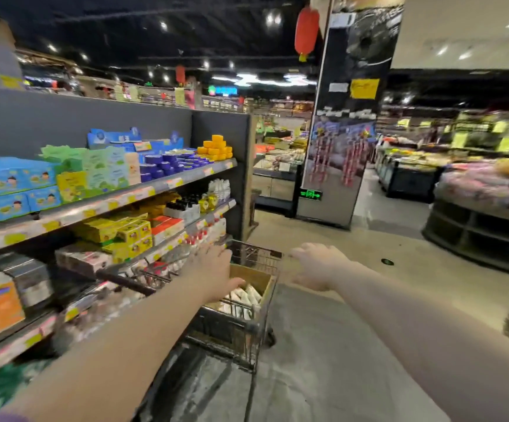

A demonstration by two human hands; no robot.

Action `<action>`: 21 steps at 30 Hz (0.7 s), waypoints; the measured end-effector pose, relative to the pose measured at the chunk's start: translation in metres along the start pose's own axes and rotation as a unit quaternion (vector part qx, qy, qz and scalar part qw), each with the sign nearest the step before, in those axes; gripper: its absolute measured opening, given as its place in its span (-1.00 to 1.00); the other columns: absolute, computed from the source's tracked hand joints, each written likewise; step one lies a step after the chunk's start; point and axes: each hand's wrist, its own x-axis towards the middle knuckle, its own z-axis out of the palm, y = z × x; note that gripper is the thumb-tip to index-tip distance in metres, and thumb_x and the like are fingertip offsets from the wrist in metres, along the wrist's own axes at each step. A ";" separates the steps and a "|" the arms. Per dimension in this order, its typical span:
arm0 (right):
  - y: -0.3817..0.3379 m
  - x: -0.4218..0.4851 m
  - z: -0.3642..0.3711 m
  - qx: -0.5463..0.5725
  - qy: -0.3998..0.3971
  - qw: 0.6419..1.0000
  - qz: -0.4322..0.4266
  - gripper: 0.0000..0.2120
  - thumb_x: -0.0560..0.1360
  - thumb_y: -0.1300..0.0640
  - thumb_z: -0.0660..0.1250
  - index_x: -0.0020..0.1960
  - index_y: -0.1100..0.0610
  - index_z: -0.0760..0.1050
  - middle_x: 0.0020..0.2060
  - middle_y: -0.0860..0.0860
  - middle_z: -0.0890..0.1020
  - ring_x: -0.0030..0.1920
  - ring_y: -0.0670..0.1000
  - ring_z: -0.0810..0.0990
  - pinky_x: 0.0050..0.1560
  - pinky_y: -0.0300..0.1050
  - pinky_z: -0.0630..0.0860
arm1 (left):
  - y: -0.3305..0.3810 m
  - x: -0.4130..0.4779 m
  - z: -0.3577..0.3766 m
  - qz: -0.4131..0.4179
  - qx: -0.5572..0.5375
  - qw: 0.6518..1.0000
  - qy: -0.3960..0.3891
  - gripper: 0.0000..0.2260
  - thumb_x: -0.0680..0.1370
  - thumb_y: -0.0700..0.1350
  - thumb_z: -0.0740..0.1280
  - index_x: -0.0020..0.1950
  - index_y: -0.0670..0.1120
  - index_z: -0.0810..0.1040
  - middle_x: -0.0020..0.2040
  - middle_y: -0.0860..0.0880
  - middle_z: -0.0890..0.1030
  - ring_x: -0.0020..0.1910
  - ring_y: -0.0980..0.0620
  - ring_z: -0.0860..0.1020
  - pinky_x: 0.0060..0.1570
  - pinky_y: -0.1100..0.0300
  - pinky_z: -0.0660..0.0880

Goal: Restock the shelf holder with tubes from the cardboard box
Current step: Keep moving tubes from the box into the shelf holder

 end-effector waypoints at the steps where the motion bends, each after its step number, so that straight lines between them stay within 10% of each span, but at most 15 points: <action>1: 0.023 -0.007 0.005 -0.002 -0.006 1.000 0.007 -0.47 0.53 -0.12 0.20 0.46 -0.01 0.23 0.38 0.08 0.37 0.39 0.14 0.34 0.36 0.13 0.31 | 0.023 0.009 0.004 0.008 -0.002 1.000 0.000 -0.34 0.50 0.32 0.12 0.46 -0.05 0.20 0.45 -0.10 0.29 0.45 -0.14 0.20 0.43 -0.09 0.16; 21: 0.241 0.048 0.111 0.014 -0.087 0.995 0.040 -0.48 0.56 -0.11 0.20 0.46 0.04 0.21 0.36 0.09 0.36 0.40 0.15 0.31 0.37 0.14 0.25 | 0.201 0.176 0.087 0.049 0.024 0.995 -0.080 -0.38 0.51 0.30 0.12 0.44 -0.05 0.22 0.41 -0.09 0.31 0.42 -0.11 0.23 0.41 -0.16 0.09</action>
